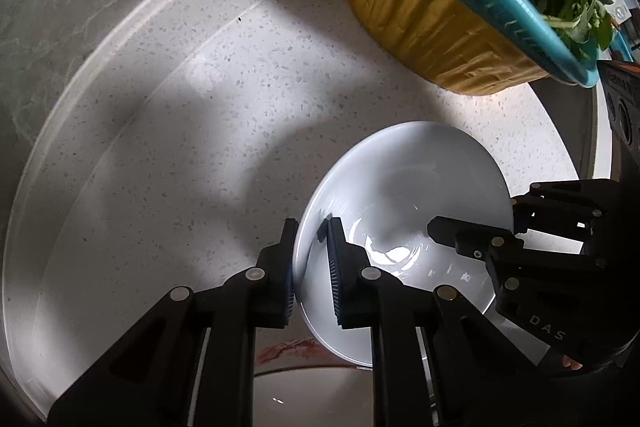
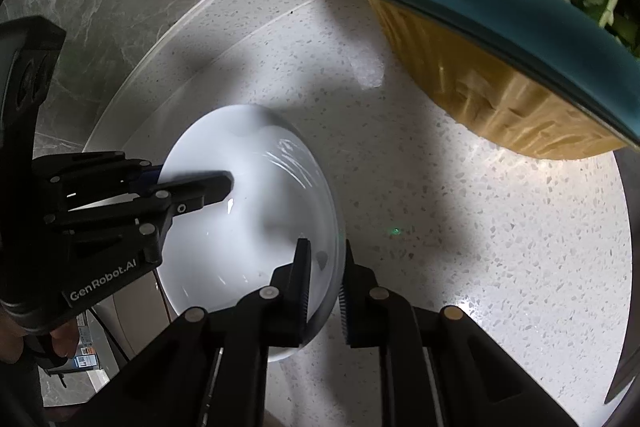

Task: Organize plates and bowls
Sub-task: 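Carry the second white bowl with both tools and lower it into the first bowl, then open both tools to release the bowl and lift them away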

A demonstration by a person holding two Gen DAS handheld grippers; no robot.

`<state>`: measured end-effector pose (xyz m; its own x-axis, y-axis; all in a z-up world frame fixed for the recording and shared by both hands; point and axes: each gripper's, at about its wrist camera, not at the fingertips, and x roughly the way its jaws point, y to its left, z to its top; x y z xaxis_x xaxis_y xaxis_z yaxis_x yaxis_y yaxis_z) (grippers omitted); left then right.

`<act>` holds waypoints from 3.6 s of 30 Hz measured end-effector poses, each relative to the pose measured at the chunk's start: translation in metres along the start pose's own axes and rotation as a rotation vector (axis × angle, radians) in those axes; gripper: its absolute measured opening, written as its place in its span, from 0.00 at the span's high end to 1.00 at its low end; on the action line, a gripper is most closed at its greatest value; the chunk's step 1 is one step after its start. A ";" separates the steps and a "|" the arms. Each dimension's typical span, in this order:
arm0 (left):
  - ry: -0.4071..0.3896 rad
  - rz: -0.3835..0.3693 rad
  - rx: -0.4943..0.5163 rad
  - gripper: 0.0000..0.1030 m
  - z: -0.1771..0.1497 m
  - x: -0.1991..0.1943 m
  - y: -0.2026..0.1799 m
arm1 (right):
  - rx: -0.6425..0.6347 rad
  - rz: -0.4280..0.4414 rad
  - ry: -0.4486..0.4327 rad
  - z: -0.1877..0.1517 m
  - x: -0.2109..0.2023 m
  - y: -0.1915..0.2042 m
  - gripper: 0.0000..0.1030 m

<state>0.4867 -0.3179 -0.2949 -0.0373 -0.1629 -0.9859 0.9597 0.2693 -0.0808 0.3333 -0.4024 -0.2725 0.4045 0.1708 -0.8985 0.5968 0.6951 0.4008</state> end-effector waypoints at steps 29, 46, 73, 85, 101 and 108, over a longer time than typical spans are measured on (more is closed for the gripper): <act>-0.199 0.114 -0.487 0.89 -0.226 -0.157 0.106 | -0.533 0.142 0.047 -0.048 -0.045 0.223 0.87; -0.146 0.069 -0.736 0.89 -0.394 -0.109 0.124 | -0.722 0.123 0.272 -0.140 0.031 0.300 0.88; -0.115 0.121 -0.729 0.86 -0.380 -0.041 0.117 | -0.770 -0.023 0.272 -0.163 0.086 0.307 0.88; -0.178 0.084 -0.739 0.55 -0.386 -0.060 0.112 | -0.788 -0.034 0.251 -0.167 0.087 0.310 0.86; -0.261 0.112 -0.781 0.36 -0.403 -0.106 0.107 | -0.760 0.039 0.198 -0.163 0.048 0.302 0.36; -0.359 0.061 -0.786 0.05 -0.393 -0.141 0.101 | -0.686 0.075 0.090 -0.141 -0.013 0.273 0.11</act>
<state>0.4798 0.1050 -0.2220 0.2256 -0.3808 -0.8967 0.4810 0.8440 -0.2374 0.3934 -0.1169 -0.1770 0.3507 0.2726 -0.8959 -0.0153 0.9582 0.2856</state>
